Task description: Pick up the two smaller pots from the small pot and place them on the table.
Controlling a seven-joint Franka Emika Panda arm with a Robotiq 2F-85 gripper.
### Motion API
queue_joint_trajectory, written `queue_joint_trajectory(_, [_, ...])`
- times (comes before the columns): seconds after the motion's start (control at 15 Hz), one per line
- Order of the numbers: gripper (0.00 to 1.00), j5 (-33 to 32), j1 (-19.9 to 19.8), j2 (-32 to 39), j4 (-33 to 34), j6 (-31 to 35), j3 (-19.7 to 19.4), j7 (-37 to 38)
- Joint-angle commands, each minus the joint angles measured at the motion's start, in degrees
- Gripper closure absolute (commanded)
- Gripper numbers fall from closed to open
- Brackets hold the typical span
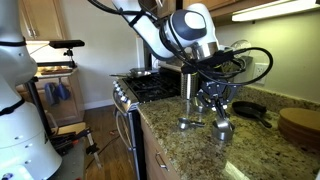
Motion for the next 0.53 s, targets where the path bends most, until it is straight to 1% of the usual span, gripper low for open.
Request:
queue_joint_trajectory(0.0, [0.92, -5.4, 1.8, -3.53, -3.87, -1.11, -1.98, 8.18])
queue_joint_trajectory(0.13, [0.92, -7.61, 2.0, -3.54, -4.46, -1.77, -2.19, 11.99])
queue_joint_trajectory(0.47, [0.92, -10.37, 2.61, -3.37, -6.05, -3.5, -2.02, 19.94])
